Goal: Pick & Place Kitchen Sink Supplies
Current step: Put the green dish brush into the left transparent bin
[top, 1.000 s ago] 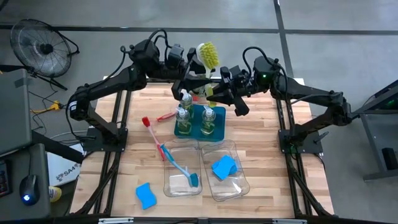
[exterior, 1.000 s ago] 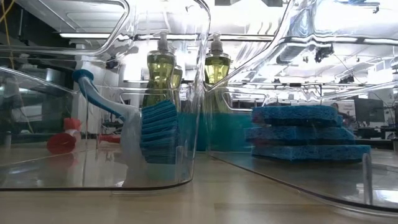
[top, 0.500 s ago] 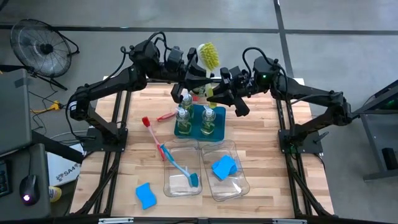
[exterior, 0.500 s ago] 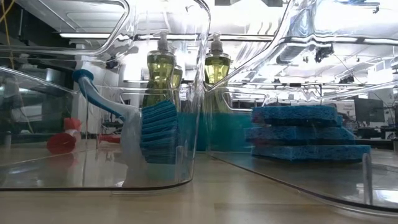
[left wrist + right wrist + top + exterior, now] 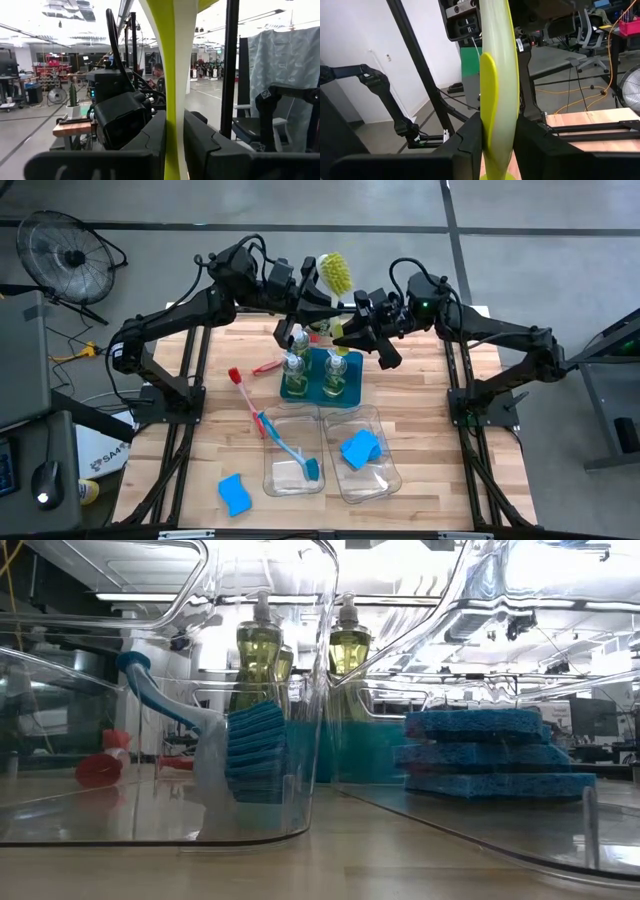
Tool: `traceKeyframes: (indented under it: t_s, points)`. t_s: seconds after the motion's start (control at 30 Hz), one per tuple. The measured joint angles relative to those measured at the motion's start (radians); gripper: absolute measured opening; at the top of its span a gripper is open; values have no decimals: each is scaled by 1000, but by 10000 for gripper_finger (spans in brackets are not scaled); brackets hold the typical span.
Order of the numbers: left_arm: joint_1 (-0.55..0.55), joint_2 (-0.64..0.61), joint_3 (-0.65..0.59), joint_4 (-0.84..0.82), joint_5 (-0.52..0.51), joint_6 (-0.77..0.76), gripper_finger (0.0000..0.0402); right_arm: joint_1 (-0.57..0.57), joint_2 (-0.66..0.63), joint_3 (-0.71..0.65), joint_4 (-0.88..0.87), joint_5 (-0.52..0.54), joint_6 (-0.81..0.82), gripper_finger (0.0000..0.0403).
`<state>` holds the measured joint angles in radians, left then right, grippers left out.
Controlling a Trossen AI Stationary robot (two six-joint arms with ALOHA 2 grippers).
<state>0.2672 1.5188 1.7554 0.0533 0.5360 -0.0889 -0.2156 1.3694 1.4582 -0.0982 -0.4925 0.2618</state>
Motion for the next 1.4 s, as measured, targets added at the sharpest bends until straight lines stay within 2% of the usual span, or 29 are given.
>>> traceKeyframes:
  t_s: [0.53, 0.7, 0.83, 1.03, 1.17, 1.4]
  points:
    - [1, 0, 0, -4, -10, 25, 35, 1, -3, 0, -3, -14, 26, 210]
    - [1, 0, 0, -4, -6, 33, 35, -17, -15, 0, -21, 10, 6, 249]
    - [1, -1, 0, -4, -3, 33, 35, -50, -52, 0, -96, 66, -30, 265]
    - [1, -24, -2, -28, -48, 50, 35, -68, -142, 0, -244, 230, -81, 268]
    - [1, -42, -2, -142, -127, 87, 35, -68, -192, 0, -371, 335, -81, 268]
    - [-19, -89, -1, -295, -353, 111, 35, -65, -248, 0, -601, 470, 2, 268]
